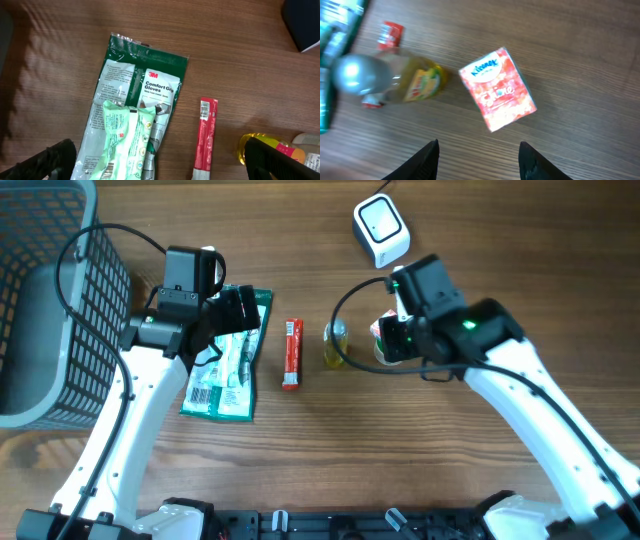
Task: Scan the item barcode
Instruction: 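Reach the right gripper from rest toward the Kleenex pack, then close the right gripper on the Kleenex tissue pack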
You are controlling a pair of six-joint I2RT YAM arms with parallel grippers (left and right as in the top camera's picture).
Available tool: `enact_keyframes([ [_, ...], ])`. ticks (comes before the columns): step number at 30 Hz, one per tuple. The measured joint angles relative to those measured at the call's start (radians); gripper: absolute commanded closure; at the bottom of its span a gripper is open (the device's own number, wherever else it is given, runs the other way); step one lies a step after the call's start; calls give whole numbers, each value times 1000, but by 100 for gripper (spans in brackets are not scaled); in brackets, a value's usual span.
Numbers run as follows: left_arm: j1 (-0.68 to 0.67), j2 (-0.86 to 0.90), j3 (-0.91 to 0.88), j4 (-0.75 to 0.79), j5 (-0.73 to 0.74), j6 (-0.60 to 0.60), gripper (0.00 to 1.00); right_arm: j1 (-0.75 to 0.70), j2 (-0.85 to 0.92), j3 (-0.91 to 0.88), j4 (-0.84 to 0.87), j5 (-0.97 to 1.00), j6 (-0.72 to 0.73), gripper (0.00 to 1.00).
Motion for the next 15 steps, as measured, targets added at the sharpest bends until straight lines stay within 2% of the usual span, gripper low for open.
enact_keyframes([
  [15, 0, 0, 0, 0, 0, 0, 0, 2, 216, 0, 69, 58, -48, 48],
])
